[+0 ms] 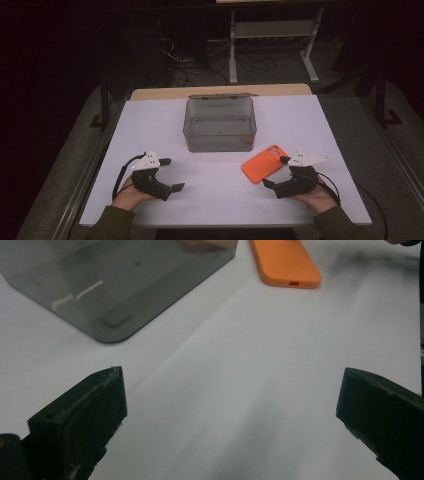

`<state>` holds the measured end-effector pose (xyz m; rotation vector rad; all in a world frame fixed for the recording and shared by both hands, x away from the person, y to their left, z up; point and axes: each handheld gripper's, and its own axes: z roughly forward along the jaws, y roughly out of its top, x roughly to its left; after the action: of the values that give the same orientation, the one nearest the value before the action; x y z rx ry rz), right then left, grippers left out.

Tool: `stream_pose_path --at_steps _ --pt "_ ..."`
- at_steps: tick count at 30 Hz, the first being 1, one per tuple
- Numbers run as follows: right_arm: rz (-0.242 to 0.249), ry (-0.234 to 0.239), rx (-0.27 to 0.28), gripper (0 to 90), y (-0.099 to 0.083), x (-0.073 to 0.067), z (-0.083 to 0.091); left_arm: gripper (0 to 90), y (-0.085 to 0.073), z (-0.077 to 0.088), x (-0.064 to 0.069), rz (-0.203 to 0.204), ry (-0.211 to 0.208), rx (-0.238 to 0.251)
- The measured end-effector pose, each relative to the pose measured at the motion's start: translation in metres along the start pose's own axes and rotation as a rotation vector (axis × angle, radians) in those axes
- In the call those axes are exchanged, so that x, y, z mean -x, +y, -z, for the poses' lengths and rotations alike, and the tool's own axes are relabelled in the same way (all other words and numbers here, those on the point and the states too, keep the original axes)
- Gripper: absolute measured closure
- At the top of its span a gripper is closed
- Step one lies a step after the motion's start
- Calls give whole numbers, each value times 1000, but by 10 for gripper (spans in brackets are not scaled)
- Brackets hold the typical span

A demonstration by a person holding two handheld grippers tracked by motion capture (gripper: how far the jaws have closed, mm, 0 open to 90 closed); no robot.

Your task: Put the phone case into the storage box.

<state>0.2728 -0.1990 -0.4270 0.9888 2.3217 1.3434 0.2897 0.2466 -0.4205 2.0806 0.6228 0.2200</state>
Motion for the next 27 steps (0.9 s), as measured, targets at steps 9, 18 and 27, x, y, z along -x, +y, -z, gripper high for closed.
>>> stream_pose_path --at_steps 9,18,27 --pt "-3 11 -27 0 6 1 -5 0 0 -1 0 -5 -2 -16" --pt "-2 10 -45 0 12 3 -8 0 0 -1 0 -7 1 -19" --pt "4 6 -62 0 17 4 -11 0 0 -1 0 -5 1 -18"
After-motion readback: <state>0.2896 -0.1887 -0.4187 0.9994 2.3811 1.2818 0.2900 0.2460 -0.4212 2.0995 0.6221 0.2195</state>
